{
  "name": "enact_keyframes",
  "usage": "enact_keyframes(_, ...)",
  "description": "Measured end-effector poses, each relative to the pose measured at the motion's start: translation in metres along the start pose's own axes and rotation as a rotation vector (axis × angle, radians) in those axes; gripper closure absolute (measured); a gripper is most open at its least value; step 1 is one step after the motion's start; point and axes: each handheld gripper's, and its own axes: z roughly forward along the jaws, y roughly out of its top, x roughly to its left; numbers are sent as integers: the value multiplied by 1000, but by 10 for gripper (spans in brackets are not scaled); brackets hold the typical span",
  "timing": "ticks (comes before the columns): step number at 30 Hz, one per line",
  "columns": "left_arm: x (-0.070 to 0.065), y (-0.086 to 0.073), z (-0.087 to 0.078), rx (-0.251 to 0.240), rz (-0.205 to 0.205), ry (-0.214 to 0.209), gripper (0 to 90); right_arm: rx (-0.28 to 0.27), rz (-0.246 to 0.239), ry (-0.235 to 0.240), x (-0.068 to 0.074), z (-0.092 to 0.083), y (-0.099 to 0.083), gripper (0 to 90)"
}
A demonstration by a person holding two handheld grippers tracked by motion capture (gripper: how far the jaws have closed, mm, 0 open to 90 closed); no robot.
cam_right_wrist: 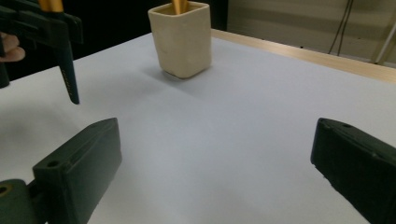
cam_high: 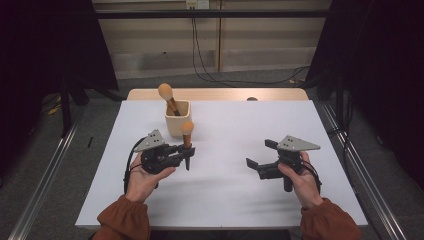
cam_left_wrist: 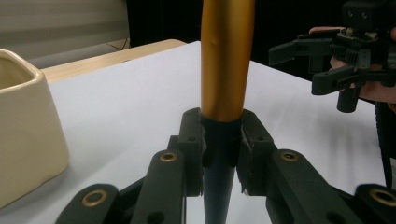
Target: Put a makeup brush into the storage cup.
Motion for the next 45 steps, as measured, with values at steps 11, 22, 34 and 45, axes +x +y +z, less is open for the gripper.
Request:
enact_keyframes(11, 15, 2, -16, -21, -21, 40, 744, -21, -8, -57, -5, -20, -15, 6)
enact_keyframes(22, 24, 10, -28, -37, -19, 85, 743, -56, 31, -122, -14, -41, -35, 3)
enact_keyframes(34, 34, 24, -32, -71, -15, 120, 744, -107, 55, -171, -16, -59, -46, 0)
enact_keyframes(45, 47, 36, -25, -97, -33, 158, 744, -112, 58, -177, -17, -63, -52, 0)
